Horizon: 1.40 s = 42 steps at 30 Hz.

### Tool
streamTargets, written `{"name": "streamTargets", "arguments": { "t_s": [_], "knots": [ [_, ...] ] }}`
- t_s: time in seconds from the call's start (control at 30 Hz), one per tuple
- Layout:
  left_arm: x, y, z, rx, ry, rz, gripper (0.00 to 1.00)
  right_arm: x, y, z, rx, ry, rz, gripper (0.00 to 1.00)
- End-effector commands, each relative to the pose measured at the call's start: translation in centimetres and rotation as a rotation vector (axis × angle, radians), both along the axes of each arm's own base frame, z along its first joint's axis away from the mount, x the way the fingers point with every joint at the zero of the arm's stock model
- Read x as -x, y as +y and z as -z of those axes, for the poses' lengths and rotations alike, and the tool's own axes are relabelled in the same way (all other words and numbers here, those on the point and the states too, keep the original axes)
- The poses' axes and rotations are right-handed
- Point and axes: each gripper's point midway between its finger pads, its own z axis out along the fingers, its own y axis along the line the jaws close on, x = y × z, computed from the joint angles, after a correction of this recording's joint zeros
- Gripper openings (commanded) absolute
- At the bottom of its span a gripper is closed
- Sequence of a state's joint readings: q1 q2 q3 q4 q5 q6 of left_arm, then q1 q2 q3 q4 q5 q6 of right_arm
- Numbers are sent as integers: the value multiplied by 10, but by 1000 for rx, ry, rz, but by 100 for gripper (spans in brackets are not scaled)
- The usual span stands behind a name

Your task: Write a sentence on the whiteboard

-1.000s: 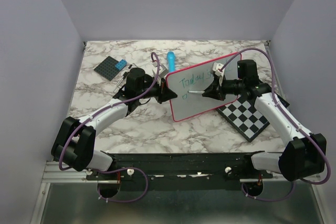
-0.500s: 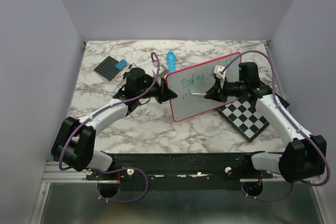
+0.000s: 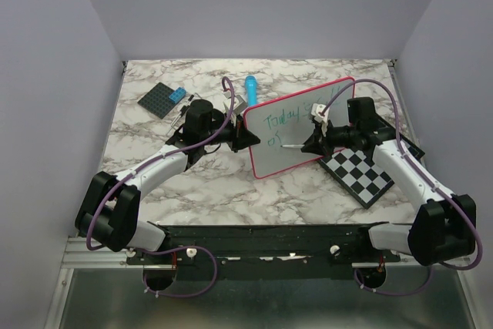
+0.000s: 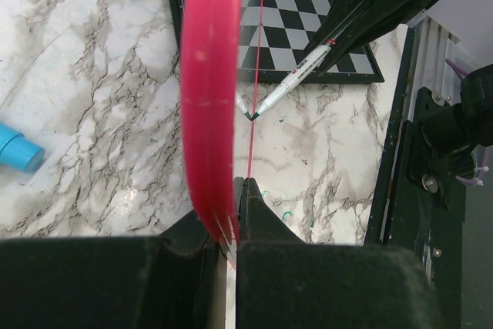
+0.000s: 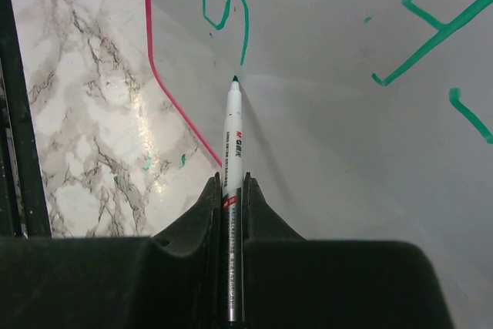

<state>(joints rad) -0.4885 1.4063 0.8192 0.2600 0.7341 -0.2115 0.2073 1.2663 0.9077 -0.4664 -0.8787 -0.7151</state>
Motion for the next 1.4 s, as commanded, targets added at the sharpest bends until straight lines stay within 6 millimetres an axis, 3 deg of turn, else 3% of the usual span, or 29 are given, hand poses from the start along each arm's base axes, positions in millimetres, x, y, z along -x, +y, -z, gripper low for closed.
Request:
{"name": "streamTargets", "arguments": {
  "t_s": [0.0, 0.4, 0.57, 0.73, 1.37],
  "knots": [
    [15, 12, 52, -140, 125, 1, 0, 4, 0, 10, 9, 39, -12, 0],
    [15, 12, 54, -144, 131, 3, 0, 6, 12, -7, -20, 10, -36, 0],
    [15, 12, 54, -145, 131, 3, 0, 9, 12, -32, -48, -37, -34, 0],
    [15, 12, 53, -142, 130, 4, 0, -5, 15, -52, -68, -74, -5, 0],
    [15, 12, 54, -145, 133, 5, 0, -2, 23, -32, -67, -4, -32, 0]
  ]
}}
